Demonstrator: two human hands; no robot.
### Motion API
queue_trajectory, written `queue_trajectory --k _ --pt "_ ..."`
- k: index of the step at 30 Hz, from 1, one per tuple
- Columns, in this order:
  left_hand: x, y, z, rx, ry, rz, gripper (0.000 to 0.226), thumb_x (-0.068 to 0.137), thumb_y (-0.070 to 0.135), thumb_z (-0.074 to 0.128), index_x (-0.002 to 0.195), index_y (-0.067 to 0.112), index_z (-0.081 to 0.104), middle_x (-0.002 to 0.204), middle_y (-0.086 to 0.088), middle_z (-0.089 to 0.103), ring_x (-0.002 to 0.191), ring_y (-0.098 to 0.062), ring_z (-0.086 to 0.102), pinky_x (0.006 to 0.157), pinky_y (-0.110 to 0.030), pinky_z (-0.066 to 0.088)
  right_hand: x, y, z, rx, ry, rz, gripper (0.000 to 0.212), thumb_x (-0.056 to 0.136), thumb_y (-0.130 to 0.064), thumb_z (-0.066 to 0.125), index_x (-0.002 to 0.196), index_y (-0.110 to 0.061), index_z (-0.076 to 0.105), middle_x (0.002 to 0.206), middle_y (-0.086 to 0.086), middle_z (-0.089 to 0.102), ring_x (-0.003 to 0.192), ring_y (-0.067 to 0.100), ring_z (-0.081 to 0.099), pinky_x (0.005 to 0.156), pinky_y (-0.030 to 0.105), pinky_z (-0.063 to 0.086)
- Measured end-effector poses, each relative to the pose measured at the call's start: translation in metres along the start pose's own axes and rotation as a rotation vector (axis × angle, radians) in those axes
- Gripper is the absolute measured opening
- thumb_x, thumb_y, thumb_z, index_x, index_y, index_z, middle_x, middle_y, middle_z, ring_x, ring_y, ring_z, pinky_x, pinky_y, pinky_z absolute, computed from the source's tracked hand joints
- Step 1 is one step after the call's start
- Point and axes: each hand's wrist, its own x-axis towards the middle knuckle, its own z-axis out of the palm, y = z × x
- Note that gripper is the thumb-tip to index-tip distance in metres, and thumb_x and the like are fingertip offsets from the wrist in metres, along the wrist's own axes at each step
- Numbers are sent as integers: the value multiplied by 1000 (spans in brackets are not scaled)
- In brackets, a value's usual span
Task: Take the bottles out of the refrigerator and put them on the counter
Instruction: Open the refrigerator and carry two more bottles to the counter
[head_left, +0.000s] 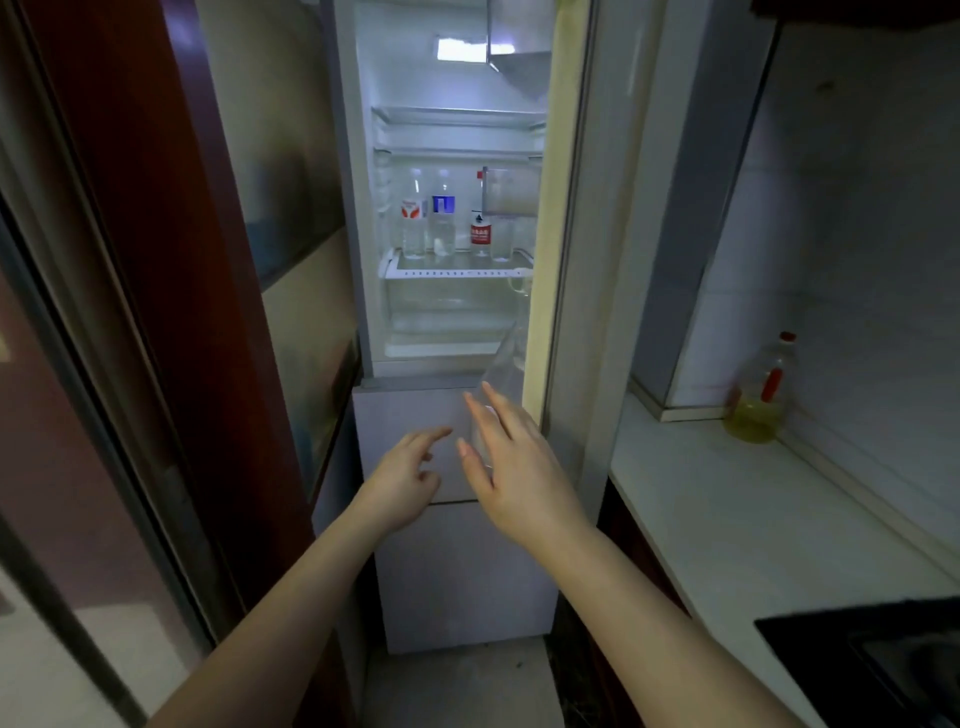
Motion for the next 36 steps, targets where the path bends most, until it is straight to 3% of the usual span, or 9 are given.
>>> queue_trajectory --k 5,9,13,21,32,36 --pt "5 -3 -1 53 23 46 56 95 15 51 147 28 37 148 3 42 129 -10 44 103 -23 33 1 17 -3 -107 -3 67 58 104 -43 35 155 -21 22 164 2 15 149 19 16 120 34 15" --pt "8 -1 -4 31 51 73 52 97 21 51 147 29 38 144 3 45 122 -5 45 100 -23 35 3 27 -2 -123 16 122 58 103 -43 38 154 -19 25 163 4 20 148 22 20 119 35 18" --pt "5 0 -9 30 54 96 51 98 25 51 147 30 37 147 6 43 130 -9 42 106 -24 31 6 29 0 -87 48 138 57 103 -42 39 154 -19 28 163 4 21 149 21 20 119 36 20" --pt "16 2 -15 57 60 121 51 99 28 52 147 29 37 149 7 42 131 -7 41 105 -20 28 32 42 17 -64 28 159 59 102 -44 38 155 -21 25 164 2 18 148 22 19 118 34 18" --pt "113 8 -16 168 90 84 52 99 28 52 149 23 35 151 5 39 135 -8 37 103 -12 20 128 113 32 40 86 136 61 101 -41 46 155 -23 24 162 4 22 149 24 20 120 36 16" --pt "152 19 -17 280 117 94 55 99 29 52 150 21 34 155 1 34 140 -14 33 110 -22 24 170 130 32 -49 128 72 61 100 -41 47 154 -20 27 160 8 27 147 27 24 118 38 19"
